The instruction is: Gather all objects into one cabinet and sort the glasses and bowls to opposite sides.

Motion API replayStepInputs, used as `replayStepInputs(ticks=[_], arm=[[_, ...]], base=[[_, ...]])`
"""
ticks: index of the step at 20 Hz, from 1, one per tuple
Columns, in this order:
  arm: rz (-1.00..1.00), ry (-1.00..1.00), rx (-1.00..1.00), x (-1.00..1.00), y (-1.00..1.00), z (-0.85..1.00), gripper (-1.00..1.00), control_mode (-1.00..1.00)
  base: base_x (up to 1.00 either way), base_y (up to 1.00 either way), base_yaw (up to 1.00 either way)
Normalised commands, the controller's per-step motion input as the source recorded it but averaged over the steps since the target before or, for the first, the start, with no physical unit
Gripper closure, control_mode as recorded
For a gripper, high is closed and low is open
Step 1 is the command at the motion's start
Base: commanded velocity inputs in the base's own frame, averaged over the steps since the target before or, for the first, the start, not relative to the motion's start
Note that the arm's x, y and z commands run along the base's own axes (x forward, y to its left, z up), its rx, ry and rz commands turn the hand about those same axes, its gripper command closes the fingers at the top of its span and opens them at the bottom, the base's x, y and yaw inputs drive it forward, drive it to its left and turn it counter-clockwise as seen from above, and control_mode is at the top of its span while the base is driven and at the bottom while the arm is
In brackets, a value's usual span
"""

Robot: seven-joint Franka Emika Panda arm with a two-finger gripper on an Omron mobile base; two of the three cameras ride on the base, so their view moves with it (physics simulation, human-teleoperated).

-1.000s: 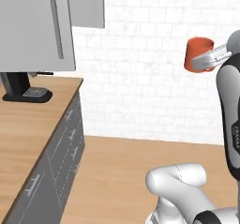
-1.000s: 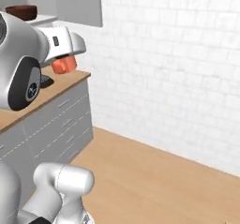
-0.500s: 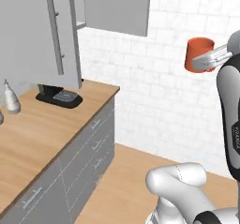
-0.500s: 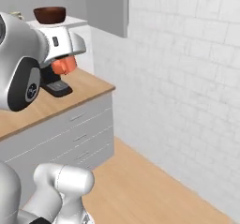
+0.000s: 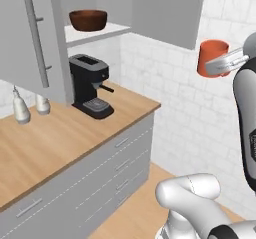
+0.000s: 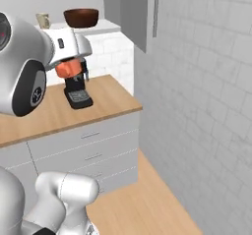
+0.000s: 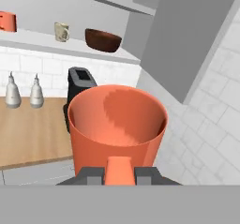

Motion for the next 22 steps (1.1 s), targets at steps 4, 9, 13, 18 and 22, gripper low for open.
replayStepInputs(ticks=[4, 9, 13, 18, 22], arm=[[0.0, 0.0, 0.0, 0.0, 0.0, 0.0, 1.0, 1.0], [0.0, 0.0, 0.0, 0.0, 0.0, 0.0, 1.0, 1.0], [0.0, 0.0, 0.0, 0.0, 0.0, 0.0, 1.0, 1.0], [0.0, 0.0, 0.0, 0.0, 0.0, 0.0, 1.0, 1.0], [0.0, 0.0, 0.0, 0.0, 0.0, 0.0, 1.0, 1.0]], base=[[0.45, 0.01, 0.0], [0.93, 0.24, -0.04], [0.81, 0.34, 0.01], [0.3, 0.2, 0.6], [0.16, 0.0, 0.75]])
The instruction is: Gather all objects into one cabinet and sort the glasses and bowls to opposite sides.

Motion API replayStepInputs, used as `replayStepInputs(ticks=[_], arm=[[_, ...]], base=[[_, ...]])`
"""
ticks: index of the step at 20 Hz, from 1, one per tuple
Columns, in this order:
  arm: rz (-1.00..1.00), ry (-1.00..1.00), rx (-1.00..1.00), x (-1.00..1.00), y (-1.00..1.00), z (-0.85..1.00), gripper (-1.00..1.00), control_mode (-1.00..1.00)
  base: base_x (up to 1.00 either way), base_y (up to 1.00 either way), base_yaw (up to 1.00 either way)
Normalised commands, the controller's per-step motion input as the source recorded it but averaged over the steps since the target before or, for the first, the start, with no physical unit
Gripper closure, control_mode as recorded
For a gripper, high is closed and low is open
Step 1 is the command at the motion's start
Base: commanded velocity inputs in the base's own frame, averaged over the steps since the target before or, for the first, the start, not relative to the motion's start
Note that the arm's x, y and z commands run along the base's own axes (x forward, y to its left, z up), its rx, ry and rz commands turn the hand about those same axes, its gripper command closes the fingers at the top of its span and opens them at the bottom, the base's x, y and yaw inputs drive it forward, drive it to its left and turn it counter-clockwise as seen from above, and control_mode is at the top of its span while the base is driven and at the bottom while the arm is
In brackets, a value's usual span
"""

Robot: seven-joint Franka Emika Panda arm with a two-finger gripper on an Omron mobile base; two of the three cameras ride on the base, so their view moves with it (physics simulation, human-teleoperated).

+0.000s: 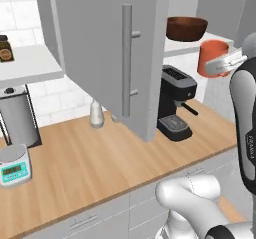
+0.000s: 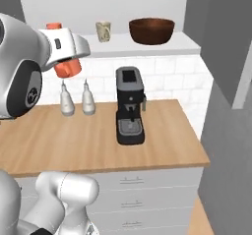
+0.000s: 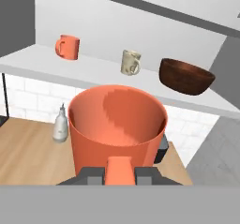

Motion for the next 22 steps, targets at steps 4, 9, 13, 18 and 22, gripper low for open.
replayStepInputs(ticks=[4, 9, 13, 18, 22], arm=[[0.0, 0.0, 0.0, 0.0, 0.0, 0.0, 1.0, 1.0], [0.0, 0.0, 0.0, 0.0, 0.0, 0.0, 1.0, 1.0], [0.0, 0.0, 0.0, 0.0, 0.0, 0.0, 1.0, 1.0], [0.0, 0.0, 0.0, 0.0, 0.0, 0.0, 1.0, 1.0], [0.0, 0.0, 0.0, 0.0, 0.0, 0.0, 1.0, 1.0]], base=[[0.09, 0.02, 0.38], [0.11, -0.14, 0.05], [0.34, -0.76, 0.23], [0.1, -0.19, 0.12], [0.14, 0.3, 0.0]])
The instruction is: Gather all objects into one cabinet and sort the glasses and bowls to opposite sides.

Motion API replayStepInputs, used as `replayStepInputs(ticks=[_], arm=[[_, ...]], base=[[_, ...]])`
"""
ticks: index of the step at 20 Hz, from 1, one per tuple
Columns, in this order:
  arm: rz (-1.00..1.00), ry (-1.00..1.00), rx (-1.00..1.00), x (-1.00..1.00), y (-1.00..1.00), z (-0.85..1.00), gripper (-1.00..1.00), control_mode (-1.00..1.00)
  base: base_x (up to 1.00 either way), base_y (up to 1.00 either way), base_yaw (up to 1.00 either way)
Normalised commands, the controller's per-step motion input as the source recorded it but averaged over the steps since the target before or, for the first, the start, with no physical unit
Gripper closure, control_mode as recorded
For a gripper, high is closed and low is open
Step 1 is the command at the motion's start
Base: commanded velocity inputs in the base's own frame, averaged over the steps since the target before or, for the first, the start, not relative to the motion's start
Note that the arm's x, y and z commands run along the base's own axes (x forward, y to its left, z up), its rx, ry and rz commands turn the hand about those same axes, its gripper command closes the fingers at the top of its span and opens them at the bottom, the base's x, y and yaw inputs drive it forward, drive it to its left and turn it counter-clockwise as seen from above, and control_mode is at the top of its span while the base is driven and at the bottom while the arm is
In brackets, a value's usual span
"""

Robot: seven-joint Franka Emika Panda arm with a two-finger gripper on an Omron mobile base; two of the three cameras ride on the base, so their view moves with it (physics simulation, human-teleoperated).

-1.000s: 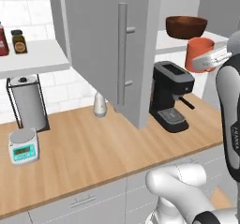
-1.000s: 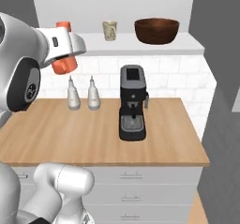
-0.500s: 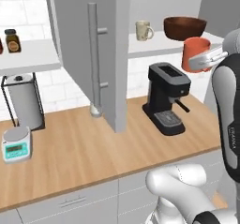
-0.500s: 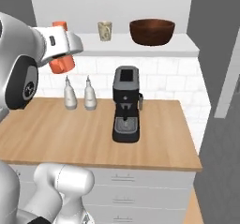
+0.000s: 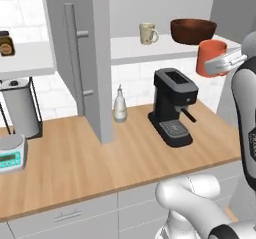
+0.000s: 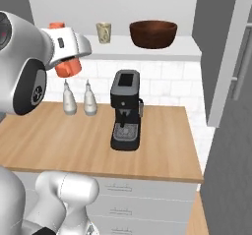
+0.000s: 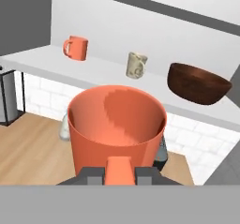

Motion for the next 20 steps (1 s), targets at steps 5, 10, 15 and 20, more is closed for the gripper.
replayStepInputs(ticks=[5, 10, 15, 20], arm=[[0.0, 0.0, 0.0, 0.0, 0.0, 0.0, 1.0, 1.0], [0.0, 0.0, 0.0, 0.0, 0.0, 0.0, 1.0, 1.0], [0.0, 0.0, 0.0, 0.0, 0.0, 0.0, 1.0, 1.0], [0.0, 0.0, 0.0, 0.0, 0.0, 0.0, 1.0, 1.0]], base=[[0.11, 0.57, 0.03], [0.37, 0.37, 0.27], [0.01, 0.0, 0.01], [0.0, -0.43, 0.12]])
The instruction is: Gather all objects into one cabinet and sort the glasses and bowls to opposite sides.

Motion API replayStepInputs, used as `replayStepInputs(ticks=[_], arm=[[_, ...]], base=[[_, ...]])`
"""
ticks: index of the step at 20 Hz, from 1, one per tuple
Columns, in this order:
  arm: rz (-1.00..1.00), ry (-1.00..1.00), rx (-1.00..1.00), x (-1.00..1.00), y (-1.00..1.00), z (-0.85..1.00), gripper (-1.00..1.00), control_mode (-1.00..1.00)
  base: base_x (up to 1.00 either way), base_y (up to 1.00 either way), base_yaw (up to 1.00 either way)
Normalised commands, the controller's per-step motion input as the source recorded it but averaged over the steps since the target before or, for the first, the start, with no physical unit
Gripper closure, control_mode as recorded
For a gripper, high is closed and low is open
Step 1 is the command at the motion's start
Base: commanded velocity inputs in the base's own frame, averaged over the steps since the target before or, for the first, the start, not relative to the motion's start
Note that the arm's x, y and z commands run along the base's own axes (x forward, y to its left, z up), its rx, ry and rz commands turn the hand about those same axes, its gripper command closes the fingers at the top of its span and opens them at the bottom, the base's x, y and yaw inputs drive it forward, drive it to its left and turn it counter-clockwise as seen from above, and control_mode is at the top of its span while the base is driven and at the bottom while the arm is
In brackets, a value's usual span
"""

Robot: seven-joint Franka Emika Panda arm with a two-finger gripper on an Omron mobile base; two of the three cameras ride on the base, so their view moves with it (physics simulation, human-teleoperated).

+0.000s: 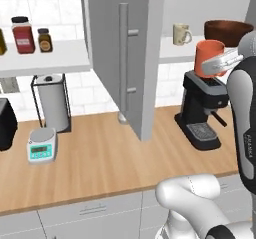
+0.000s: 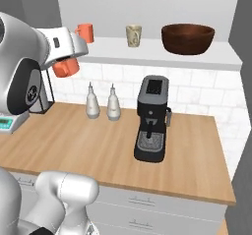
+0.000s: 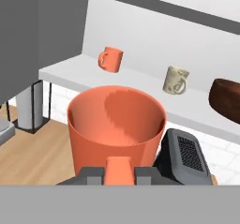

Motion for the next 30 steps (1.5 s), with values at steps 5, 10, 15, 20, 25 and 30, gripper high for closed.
replayStepInputs(ticks=[5, 10, 15, 20, 25, 30], arm=[[0.0, 0.0, 0.0, 0.0, 0.0, 0.0, 1.0, 1.0], [0.0, 0.0, 0.0, 0.0, 0.0, 0.0, 1.0, 1.0], [0.0, 0.0, 0.0, 0.0, 0.0, 0.0, 1.0, 1.0], [0.0, 0.0, 0.0, 0.02, 0.0, 0.02, 1.0, -1.0], [-0.02, 0.0, 0.15, 0.12, 0.0, 0.63, 1.0, -1.0], [-0.02, 0.01, 0.17, 0.4, 0.02, 0.39, 1.0, -1.0]], base=[[0.03, -0.64, 0.21], [0.12, -0.04, 0.0], [0.41, -0.13, 0.0], [0.01, 0.0, 0.0], [0.0, 0.0, 0.0], [0.0, 0.0, 0.0]])
